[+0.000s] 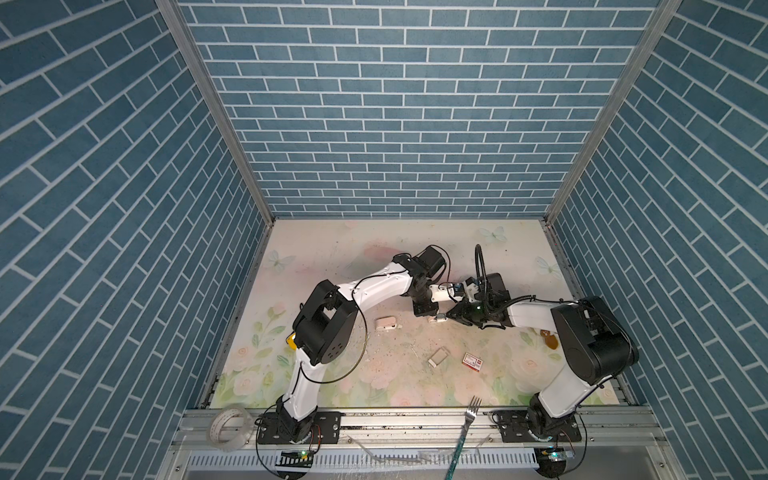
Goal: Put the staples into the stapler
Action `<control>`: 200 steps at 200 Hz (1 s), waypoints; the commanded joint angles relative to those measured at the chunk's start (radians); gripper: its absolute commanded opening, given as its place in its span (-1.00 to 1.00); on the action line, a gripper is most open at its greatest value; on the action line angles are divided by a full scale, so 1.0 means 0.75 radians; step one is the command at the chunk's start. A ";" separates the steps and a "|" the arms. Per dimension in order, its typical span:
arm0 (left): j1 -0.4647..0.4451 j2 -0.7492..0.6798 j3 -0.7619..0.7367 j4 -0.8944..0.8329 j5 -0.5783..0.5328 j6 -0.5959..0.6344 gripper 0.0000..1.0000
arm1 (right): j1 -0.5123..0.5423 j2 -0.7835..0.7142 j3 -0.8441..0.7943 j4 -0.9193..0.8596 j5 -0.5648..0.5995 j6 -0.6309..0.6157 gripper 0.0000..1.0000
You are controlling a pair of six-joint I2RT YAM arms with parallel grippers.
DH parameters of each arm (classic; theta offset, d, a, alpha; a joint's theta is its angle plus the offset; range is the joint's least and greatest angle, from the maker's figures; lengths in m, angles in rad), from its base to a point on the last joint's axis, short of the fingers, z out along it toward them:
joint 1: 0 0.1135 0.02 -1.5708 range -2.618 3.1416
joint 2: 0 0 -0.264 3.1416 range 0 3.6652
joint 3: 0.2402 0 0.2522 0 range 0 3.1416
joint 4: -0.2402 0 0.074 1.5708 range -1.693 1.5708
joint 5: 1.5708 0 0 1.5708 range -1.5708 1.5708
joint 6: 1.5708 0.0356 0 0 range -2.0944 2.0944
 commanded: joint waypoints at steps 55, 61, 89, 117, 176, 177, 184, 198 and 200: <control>-0.029 0.096 0.031 -0.058 -0.010 0.005 -0.63 | 0.008 -0.014 -0.046 0.012 0.054 0.040 -0.80; -0.029 0.100 0.036 -0.060 -0.010 0.004 -0.64 | 0.008 -0.018 -0.048 0.013 0.056 0.040 -0.80; -0.031 0.109 0.049 -0.062 -0.010 0.002 -0.64 | 0.001 -0.064 -0.074 0.042 0.092 0.055 -0.77; -0.033 0.118 0.053 -0.067 -0.019 0.003 -0.64 | -0.004 -0.086 -0.070 0.034 0.101 0.056 -0.76; -0.040 0.148 0.093 -0.094 -0.032 0.005 -0.65 | -0.038 -0.156 -0.073 0.009 0.151 0.061 -0.76; -0.041 0.149 0.094 -0.095 -0.032 0.006 -0.65 | -0.038 -0.156 -0.072 0.009 0.151 0.063 -0.76; -0.042 0.155 0.101 -0.098 -0.034 0.005 -0.65 | -0.045 -0.162 -0.074 0.006 0.153 0.062 -0.76; -0.047 0.165 0.114 -0.109 -0.039 0.006 -0.65 | -0.053 -0.175 -0.082 0.000 0.165 0.064 -0.76; -0.048 0.167 0.115 -0.110 -0.039 0.007 -0.66 | -0.053 -0.177 -0.084 -0.002 0.167 0.065 -0.76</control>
